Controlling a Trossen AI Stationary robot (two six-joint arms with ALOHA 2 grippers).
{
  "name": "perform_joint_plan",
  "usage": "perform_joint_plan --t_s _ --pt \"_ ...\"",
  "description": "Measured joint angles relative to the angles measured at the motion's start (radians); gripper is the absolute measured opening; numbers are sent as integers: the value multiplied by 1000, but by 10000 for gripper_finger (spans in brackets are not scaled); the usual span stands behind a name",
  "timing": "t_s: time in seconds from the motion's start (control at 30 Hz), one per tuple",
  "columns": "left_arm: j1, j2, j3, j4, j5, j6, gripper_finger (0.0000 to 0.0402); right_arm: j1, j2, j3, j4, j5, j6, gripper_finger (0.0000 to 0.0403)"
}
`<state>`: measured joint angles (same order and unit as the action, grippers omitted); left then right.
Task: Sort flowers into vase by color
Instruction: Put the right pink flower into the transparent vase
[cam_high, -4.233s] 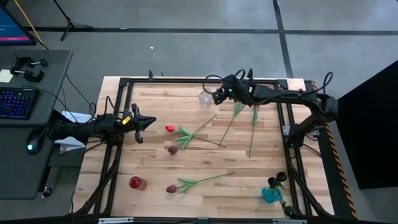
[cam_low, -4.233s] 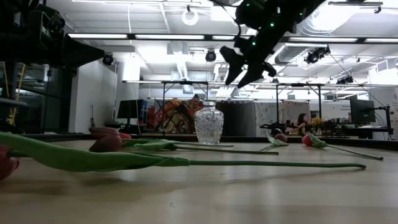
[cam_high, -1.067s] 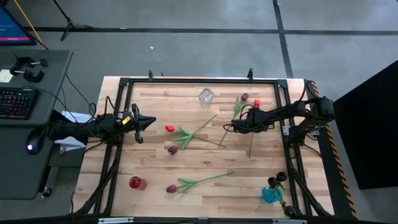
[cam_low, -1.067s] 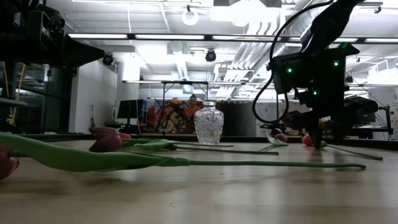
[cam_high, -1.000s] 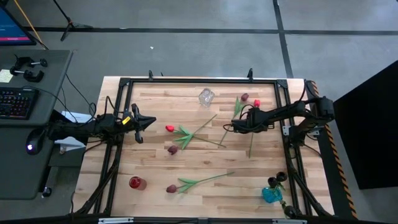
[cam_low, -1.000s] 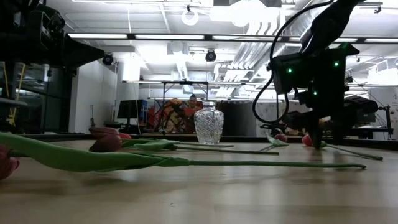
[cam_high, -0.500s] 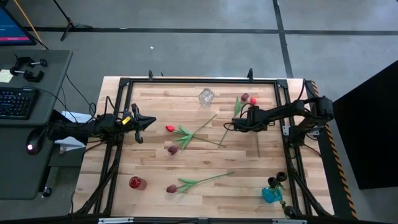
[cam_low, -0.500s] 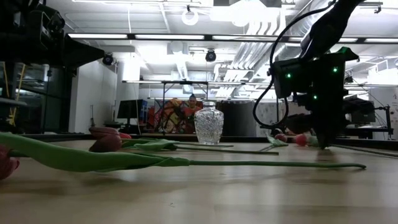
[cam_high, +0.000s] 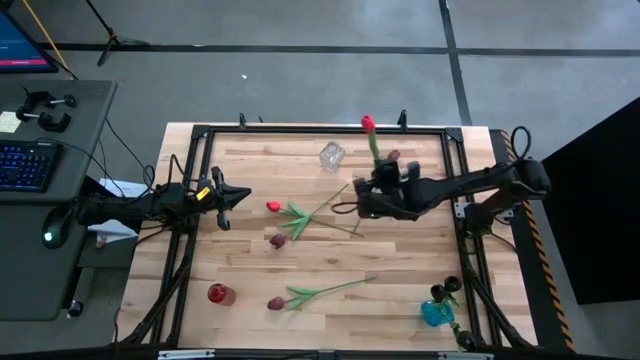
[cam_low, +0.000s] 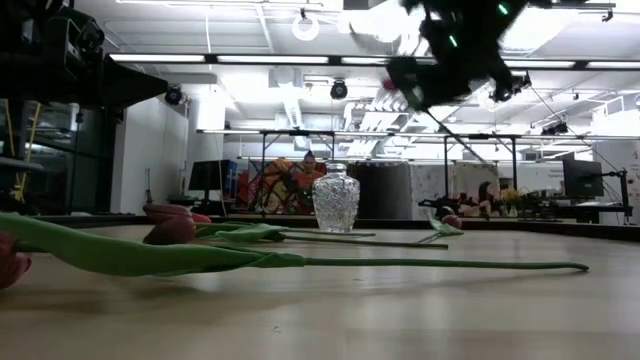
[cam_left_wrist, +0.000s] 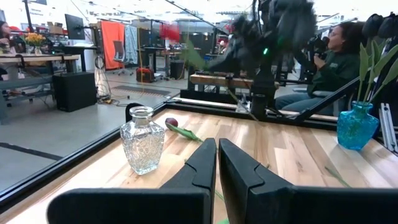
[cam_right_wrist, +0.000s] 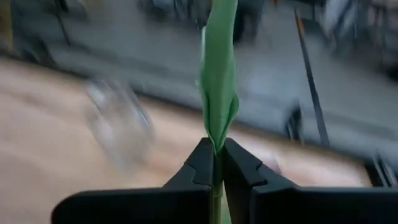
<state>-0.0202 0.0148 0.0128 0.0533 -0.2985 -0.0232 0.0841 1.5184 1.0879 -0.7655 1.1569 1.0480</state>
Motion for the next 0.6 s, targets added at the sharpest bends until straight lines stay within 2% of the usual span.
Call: perform_joint_plan --t_s 0.07,0.17,0.23,0.3,0.33,0.37,0.47,0.6 --pt "0 0 0 0 0 0 8 5 -1 10 178 67 -170 2" --pt "0 0 0 0 0 0 8 -21 0 -34 552 20 -479 2" --pt "0 0 0 0 0 0 8 -53 7 -97 877 -148 -751 1" --pt "0 0 0 1 0 0 8 -90 9 -167 1193 -416 -954 1" --pt "0 0 0 0 0 0 8 -110 9 -193 1336 -535 -1019 1" --pt "0 0 0 0 0 0 8 -127 9 -213 1452 -602 -1059 1" --pt "0 0 0 0 0 0 8 -169 6 -246 1684 -638 -1159 1" --pt "0 0 0 0 0 0 8 -251 7 -252 1798 -777 -1186 1"
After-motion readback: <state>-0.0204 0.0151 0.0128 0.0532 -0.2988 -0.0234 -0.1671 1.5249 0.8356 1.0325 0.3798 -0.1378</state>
